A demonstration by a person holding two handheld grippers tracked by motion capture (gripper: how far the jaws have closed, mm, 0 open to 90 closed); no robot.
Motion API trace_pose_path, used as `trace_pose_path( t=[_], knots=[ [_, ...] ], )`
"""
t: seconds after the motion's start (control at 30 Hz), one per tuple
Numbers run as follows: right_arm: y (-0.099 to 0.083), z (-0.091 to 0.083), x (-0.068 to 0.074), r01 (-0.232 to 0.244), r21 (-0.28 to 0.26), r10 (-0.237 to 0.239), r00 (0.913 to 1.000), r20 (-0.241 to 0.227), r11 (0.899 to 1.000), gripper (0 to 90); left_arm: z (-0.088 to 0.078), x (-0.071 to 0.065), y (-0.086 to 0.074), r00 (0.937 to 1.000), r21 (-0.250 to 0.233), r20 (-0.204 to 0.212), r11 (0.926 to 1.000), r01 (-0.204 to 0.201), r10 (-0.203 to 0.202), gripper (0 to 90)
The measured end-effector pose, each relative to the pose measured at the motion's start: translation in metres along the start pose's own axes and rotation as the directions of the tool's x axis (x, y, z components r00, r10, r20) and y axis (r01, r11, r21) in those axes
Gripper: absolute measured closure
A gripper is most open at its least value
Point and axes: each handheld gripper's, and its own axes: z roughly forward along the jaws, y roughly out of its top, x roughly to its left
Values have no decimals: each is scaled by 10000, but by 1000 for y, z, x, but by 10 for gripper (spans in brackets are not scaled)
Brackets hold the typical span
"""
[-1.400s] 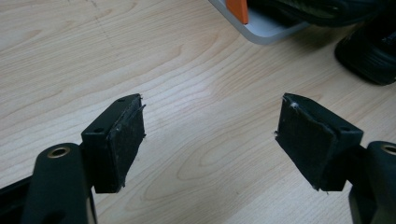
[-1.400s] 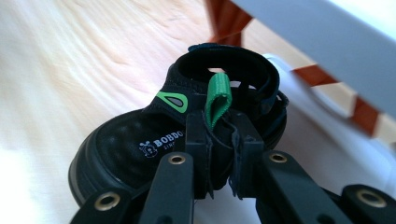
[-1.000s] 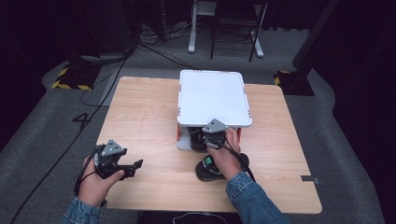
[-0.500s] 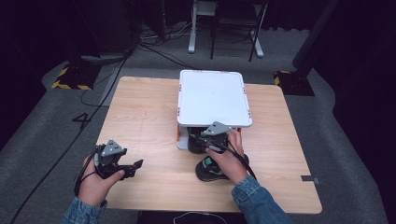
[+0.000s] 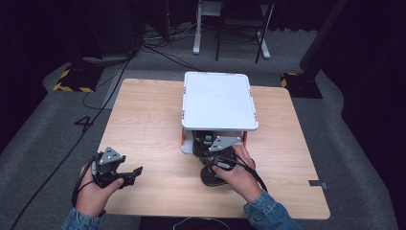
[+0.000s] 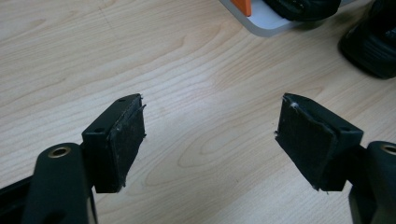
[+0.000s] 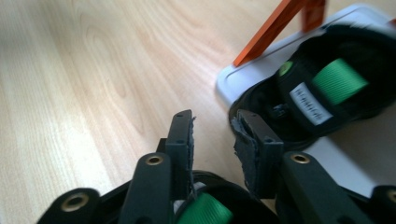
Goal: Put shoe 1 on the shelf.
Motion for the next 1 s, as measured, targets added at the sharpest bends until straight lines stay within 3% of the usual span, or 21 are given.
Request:
trace_pose_path(
  t=[0.13,0.2,0.27,0.37,0.5,0.57,0.77,0.9,0.97,1.0],
  knots=[
    [6,18,4,209,779,-202,9997,-96,9967,719,-1,0,-2,10000,33,27,10000,2,-2,240],
    [11,30,8,671,1480,-702,9974,157,9867,740,-3,2,-2,10000,21,-30,10000,41,-41,239],
    [15,41,12,1170,2345,-1324,9899,512,9651,739,-3,2,-3,10000,-46,-17,10000,83,-83,239],
    [18,52,14,1143,2747,-1417,9865,822,9547,736,-2,4,-3,10000,-56,-7,10000,33,-33,239],
    [21,62,11,952,3069,-1426,9804,1359,9470,768,-3,4,-2,10000,-86,35,10000,38,-37,239],
    [22,63,10,912,3067,-1387,9809,1366,9474,772,-3,4,-2,10000,-66,50,10000,27,-27,239],
    [25,71,3,1019,2939,-1632,9677,1923,9504,780,-2,2,-1,10000,-60,39,10000,3,-3,239],
    [29,75,-2,797,2870,-1449,9661,2137,9546,767,-2,4,-1,10000,-59,5,10000,-24,24,239],
    [30,76,-2,782,2873,-1458,9641,2221,9546,758,-2,4,-1,10000,-57,15,10000,-21,21,239],
    [32,79,-4,801,3074,-1592,9572,2417,9482,733,-2,3,-2,10000,-61,28,10000,9,-9,239]
  ],
)
